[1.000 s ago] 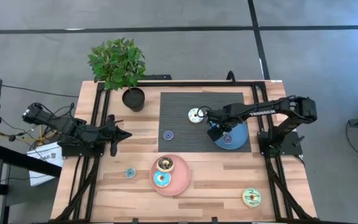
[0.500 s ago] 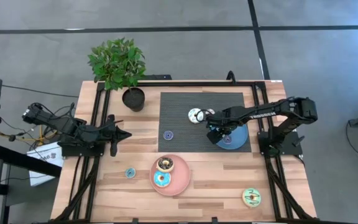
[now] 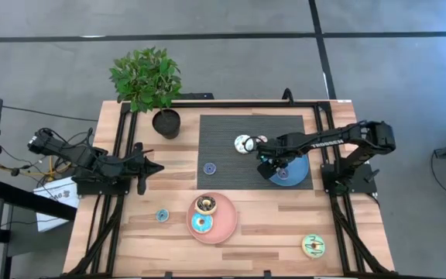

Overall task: Pick & Place donuts
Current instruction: Put the small green donut onto the blue plate, then put the small blue donut onto the blue plate

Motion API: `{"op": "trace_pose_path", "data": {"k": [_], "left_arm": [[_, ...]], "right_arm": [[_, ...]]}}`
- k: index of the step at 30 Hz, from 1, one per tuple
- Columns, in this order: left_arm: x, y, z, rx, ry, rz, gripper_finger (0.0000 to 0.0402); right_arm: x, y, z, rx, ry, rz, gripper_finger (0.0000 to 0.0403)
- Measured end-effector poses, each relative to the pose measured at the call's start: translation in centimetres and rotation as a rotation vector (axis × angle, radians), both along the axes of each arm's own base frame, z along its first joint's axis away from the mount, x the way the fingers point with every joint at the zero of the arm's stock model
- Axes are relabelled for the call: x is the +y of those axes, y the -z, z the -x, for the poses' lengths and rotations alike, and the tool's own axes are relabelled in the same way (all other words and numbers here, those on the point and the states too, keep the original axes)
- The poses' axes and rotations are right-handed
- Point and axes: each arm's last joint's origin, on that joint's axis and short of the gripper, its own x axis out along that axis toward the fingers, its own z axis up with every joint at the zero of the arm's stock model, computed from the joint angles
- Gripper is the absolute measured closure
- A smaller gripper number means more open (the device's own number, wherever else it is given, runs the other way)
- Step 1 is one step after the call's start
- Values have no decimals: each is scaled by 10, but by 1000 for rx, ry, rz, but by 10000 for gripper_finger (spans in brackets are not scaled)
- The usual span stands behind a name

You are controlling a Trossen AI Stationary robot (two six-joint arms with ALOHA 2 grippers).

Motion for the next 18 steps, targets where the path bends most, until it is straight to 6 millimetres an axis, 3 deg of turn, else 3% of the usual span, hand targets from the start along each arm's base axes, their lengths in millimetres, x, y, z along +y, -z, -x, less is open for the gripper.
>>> {"op": "trace_pose_path", "data": {"k": [11, 18], "left_arm": [[0, 0, 0, -1, -1, 11, 402], [0, 0, 0, -5, 0, 12, 402]], "right_arm": [[0, -2, 0, 3, -45, 3, 50], [2, -30, -3, -114, 43, 10, 37]]}}
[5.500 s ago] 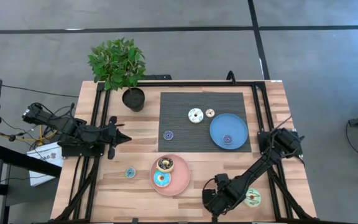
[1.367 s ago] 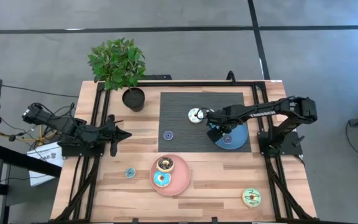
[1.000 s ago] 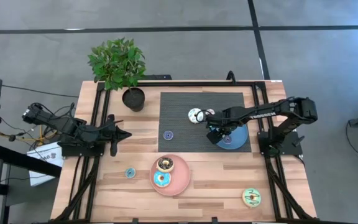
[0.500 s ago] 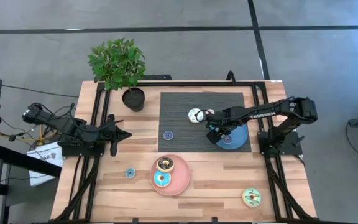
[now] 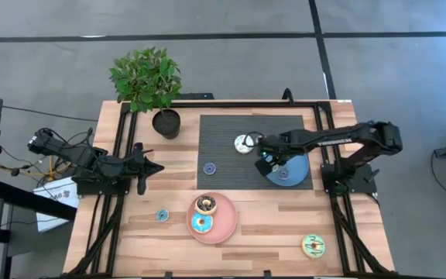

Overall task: Pick & Place donuts
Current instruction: Put the small blue donut onto the blue plate

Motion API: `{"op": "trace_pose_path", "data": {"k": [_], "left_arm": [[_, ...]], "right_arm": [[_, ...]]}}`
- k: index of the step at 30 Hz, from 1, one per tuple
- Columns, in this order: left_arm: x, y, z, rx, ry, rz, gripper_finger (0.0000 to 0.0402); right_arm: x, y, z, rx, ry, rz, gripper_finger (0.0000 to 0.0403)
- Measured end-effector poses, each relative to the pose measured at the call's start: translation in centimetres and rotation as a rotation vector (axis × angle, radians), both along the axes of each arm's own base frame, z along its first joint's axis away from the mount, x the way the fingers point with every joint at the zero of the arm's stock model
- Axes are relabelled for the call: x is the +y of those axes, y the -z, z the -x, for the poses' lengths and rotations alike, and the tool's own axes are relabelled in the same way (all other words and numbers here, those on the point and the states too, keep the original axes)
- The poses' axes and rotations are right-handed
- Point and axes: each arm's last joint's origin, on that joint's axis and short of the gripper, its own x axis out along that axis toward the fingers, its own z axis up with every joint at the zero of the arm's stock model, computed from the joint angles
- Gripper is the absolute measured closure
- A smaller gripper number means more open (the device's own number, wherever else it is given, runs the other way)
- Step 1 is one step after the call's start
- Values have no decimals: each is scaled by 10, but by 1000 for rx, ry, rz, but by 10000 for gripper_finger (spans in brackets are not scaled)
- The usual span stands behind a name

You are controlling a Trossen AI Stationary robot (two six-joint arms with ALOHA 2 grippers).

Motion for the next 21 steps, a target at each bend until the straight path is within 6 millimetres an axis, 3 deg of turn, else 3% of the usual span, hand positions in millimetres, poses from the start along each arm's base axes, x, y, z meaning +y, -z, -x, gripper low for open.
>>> {"op": "trace_pose_path", "data": {"k": [5, 9, 14, 21], "left_arm": [[0, -2, -1, -26, 0, 10, 401], [0, -3, -1, -28, 0, 11, 401], [-1, -3, -1, -36, -8, 45, 401], [1, -3, -1, -40, -44, 3, 397]], "right_arm": [[20, -26, 9, -118, -44, -1, 37], [49, -47, 23, -210, -127, 61, 37], [82, -63, 39, -332, -81, 85, 38], [112, -72, 29, -544, 20, -84, 38]]}}
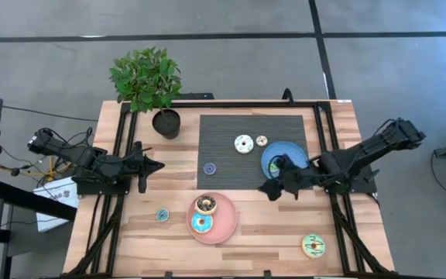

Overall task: Pick & Place donuts
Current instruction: Put the small blue donut onto the blue plate

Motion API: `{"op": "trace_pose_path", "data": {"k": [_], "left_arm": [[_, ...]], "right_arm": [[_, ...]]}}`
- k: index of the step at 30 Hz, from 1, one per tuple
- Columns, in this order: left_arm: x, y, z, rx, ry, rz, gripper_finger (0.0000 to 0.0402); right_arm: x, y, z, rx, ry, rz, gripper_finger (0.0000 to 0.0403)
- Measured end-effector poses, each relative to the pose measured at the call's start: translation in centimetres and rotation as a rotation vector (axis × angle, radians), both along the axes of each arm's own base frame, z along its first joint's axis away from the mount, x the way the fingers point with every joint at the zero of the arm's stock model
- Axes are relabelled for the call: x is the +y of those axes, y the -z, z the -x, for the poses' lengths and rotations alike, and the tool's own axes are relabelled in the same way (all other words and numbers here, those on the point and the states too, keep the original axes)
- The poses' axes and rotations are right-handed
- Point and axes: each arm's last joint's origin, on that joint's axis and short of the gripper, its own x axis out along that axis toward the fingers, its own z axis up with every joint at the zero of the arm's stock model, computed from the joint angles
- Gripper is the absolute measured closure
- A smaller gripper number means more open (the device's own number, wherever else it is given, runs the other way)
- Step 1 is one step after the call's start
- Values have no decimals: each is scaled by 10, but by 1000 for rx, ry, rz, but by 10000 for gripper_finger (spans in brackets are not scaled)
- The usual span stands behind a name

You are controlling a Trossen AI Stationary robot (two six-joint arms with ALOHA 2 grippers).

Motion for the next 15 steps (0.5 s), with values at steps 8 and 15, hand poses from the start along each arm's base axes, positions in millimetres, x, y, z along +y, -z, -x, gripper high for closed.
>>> {"op": "trace_pose_path", "data": {"k": [8, 15], "left_arm": [[-3, 6, -6, 60, 14, 51, 299], [-8, 16, -17, 140, -24, 86, 180]], "right_arm": [[20, 1, -34, -204, -57, -103, 38], [29, 19, -54, -191, -135, -193, 38]]}}
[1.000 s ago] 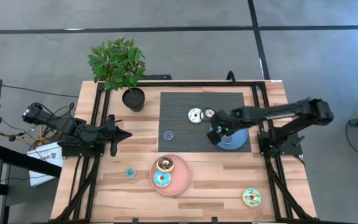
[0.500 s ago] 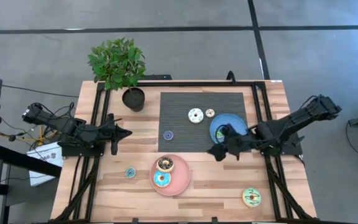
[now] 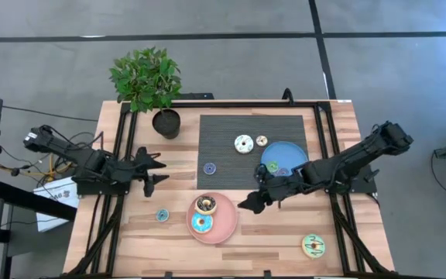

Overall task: Pick & Place donuts
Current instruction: Put the small blue donut onto the blue plate

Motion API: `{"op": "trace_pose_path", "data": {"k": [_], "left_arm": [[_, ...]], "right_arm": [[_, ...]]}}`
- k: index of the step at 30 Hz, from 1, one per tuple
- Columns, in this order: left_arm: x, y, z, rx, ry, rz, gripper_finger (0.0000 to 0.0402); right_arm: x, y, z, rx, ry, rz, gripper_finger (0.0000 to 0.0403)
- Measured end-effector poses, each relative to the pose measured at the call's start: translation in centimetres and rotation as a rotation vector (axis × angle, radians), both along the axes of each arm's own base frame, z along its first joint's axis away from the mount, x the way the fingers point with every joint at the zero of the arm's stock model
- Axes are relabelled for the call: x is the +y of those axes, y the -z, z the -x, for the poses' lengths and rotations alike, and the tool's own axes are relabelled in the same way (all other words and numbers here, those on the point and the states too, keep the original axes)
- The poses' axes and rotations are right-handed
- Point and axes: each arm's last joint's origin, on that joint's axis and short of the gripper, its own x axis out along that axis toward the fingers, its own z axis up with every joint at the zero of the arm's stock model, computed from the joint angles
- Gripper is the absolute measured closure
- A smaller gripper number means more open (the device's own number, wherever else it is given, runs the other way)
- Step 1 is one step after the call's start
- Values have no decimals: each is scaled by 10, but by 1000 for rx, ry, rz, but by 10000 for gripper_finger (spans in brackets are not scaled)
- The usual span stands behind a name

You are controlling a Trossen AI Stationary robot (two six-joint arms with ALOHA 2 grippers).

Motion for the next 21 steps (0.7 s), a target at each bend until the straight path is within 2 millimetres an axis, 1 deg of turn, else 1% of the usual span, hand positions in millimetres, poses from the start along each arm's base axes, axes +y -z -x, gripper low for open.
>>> {"op": "trace_pose_path", "data": {"k": [2, 4, 6, 8, 11, 16, 19, 21], "left_arm": [[-1, 0, -4, -5, 0, 2, 159], [-2, -2, -7, -28, -5, -14, 146], [-3, -4, -12, -65, -26, -37, 140], [-4, -6, -17, -100, -58, -57, 139], [-6, -10, -24, -121, -77, -66, 139], [-12, -16, -40, -78, -83, -75, 138], [-17, -22, -52, -25, -81, -97, 138], [-20, -26, -58, 39, -84, -96, 138]], "right_arm": [[2, 6, -2, 43, -78, -50, 38], [4, 8, -3, 63, -187, -78, 39], [1, 8, 1, 97, -282, -85, 39], [-2, 5, 7, 127, -318, -103, 39], [-5, 0, 21, 171, -344, -68, 39], [-9, -9, 41, 219, -299, 19, 39], [-15, -11, 54, 260, -270, 123, 39], [-18, -13, 62, 282, -251, 177, 39]]}}
